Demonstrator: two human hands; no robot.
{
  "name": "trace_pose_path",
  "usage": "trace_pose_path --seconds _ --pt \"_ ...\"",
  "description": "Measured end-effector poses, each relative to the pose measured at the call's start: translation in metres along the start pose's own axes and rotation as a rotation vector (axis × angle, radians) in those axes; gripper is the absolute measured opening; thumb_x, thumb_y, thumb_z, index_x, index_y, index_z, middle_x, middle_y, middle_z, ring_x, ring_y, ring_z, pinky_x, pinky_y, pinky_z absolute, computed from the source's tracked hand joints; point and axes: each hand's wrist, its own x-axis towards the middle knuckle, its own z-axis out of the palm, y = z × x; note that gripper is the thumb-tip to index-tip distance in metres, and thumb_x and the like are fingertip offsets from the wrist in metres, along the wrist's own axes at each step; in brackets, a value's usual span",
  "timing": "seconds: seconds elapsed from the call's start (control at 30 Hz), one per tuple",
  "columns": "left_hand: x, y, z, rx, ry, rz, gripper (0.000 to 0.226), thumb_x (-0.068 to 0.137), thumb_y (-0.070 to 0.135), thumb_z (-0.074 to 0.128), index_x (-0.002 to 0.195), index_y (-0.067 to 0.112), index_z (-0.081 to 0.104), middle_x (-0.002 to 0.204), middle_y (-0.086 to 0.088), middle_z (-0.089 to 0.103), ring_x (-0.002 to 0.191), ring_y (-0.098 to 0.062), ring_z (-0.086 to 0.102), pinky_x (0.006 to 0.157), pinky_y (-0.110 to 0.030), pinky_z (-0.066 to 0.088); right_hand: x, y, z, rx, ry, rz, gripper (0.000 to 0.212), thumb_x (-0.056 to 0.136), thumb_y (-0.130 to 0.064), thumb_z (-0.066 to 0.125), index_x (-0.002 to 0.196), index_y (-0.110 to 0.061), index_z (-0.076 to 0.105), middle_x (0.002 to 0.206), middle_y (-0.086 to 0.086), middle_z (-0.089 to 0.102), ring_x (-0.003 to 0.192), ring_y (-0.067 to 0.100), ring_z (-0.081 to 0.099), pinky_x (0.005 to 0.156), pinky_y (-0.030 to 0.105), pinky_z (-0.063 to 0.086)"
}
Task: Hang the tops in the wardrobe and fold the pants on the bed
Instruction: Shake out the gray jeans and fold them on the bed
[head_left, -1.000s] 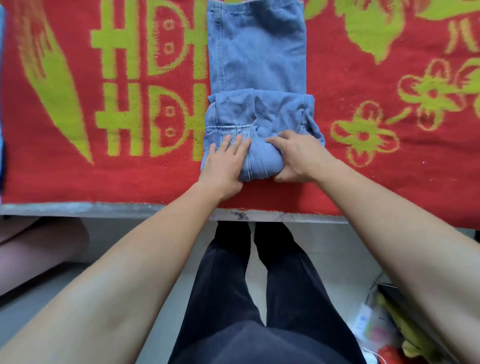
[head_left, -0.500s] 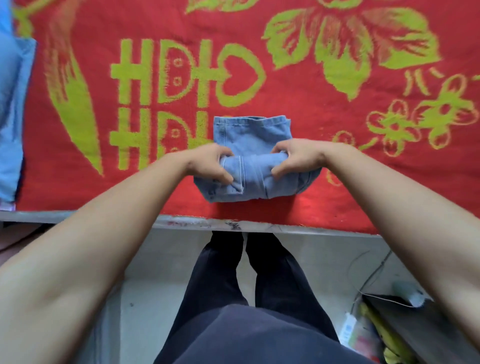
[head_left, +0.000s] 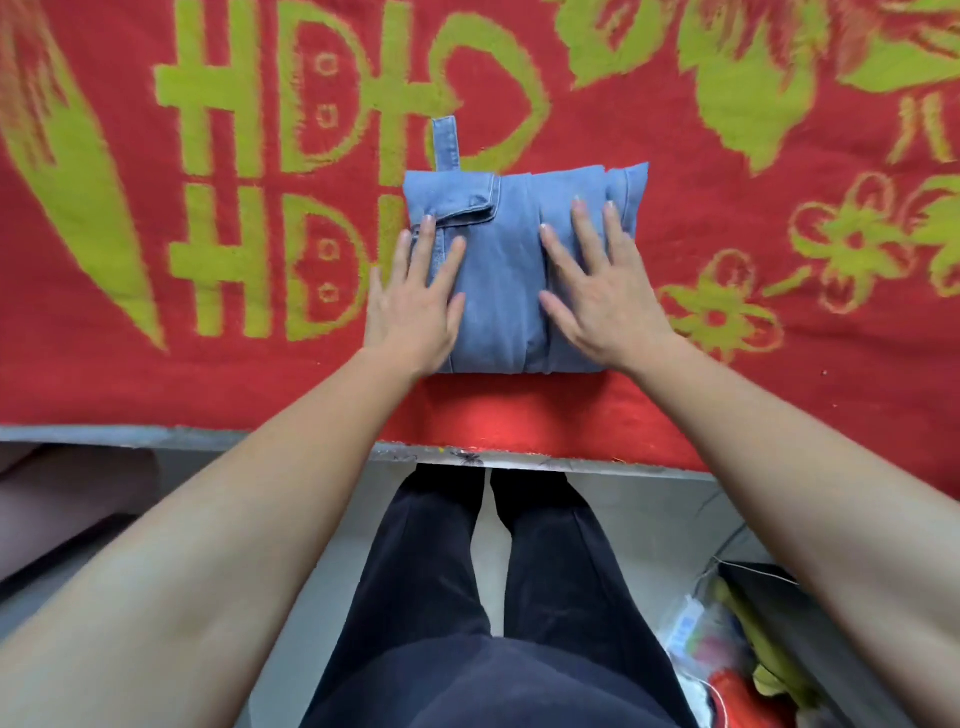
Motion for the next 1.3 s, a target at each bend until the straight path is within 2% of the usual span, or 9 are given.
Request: trace_pose_path --seconds 0.43,0.6,0.7,0.77,0.87,0.93,1.03,1.13,1.3 --pt "0.059 -0.008 0.032 -0.033 -0.043 0.052 0.062 0.104 0.046 0.026 0.158 0.028 0.002 0.164 -0.007 -0.018 0.151 -0.033 0.009 0.116 -0.050 0.029 0.055 0.011 0.040 0.027 -0.118 0.138 0.077 0.100 -0.060 0.038 0.160 -0.029 0.001 0.166 0.011 -0.015 0.152 0.042 -0.001 0.123 0.052 0.013" --pt "0.050 -0.015 0.022 -0.179 0.074 0.127 0.069 0.100 0.045 0.042 0.158 0.027 0.010 0.165 -0.011 -0.011 0.151 -0.032 0.012 0.114 -0.048 0.033 0.044 0.008 0.030 0.126 -0.012 0.123 0.083 0.096 -0.057 0.050 0.161 -0.026 0.010 0.167 0.017 -0.007 0.152 0.042 0.005 0.121 0.054 0.018" --pt "0.034 -0.017 0.024 -0.538 0.264 -0.203 0.104 0.078 0.051 0.074 0.157 0.022 0.013 0.163 -0.019 -0.001 0.149 -0.030 0.017 0.116 -0.036 0.026 0.029 0.003 0.030 0.376 0.239 0.321 0.112 0.076 -0.062 0.071 0.160 -0.014 0.014 0.163 0.027 0.004 0.153 0.038 0.009 0.122 0.047 0.019" --pt "0.034 -0.017 0.026 -0.954 0.135 -0.570 0.123 0.065 0.055 0.085 0.157 0.017 0.013 0.159 -0.016 0.014 0.146 -0.027 0.024 0.121 -0.035 0.019 0.022 0.004 0.032 0.610 0.295 0.559 0.131 0.064 -0.068 0.078 0.160 -0.014 0.007 0.162 0.024 0.007 0.153 0.033 0.009 0.124 0.041 0.013" --pt "0.041 -0.016 0.024 -1.415 -0.033 -0.773 0.110 0.061 0.052 0.088 0.147 0.008 0.034 0.139 -0.008 0.050 0.125 -0.018 0.055 0.108 -0.039 0.044 0.024 0.019 0.034 1.085 0.188 0.883 0.141 0.051 -0.073 0.082 0.158 -0.015 0.012 0.153 0.010 0.036 0.142 0.022 0.037 0.121 0.039 0.027" --pt "0.048 -0.017 0.023 -1.564 -0.076 -0.728 0.085 0.067 0.038 0.090 0.133 0.003 0.051 0.118 -0.006 0.069 0.101 -0.017 0.071 0.087 -0.034 0.057 0.027 0.031 0.034 1.227 0.075 0.968 0.134 0.045 -0.075 0.084 0.152 -0.015 0.031 0.143 0.002 0.051 0.128 0.016 0.053 0.112 0.038 0.041" --pt "0.059 -0.017 0.017 -1.542 -0.154 -0.694 0.064 0.069 0.031 0.089 0.121 0.004 0.064 0.101 -0.003 0.076 0.081 -0.011 0.074 0.056 -0.019 0.054 0.032 0.041 0.032 1.313 -0.075 0.908 0.105 0.049 -0.067 0.089 0.135 -0.016 0.056 0.126 -0.004 0.068 0.111 0.013 0.067 0.093 0.032 0.054" --pt "0.066 -0.022 0.015 -1.586 -0.250 -0.677 0.050 0.069 0.025 0.088 0.112 0.006 0.072 0.095 -0.004 0.077 0.086 -0.016 0.075 0.070 -0.029 0.060 0.040 0.038 0.026 1.446 -0.229 0.761 0.073 0.058 -0.059 0.090 0.116 -0.018 0.073 0.105 -0.006 0.077 0.097 0.010 0.074 0.082 0.028 0.057" --pt "0.072 -0.023 0.016 -1.720 -0.352 -0.650 0.045 0.077 0.013 0.081 0.119 0.001 0.068 0.107 -0.014 0.074 0.095 -0.026 0.073 0.070 -0.036 0.060 0.049 0.026 0.030 1.475 -0.262 0.799 0.074 0.053 -0.051 0.096 0.114 -0.015 0.073 0.103 -0.002 0.078 0.096 0.017 0.075 0.087 0.034 0.059"
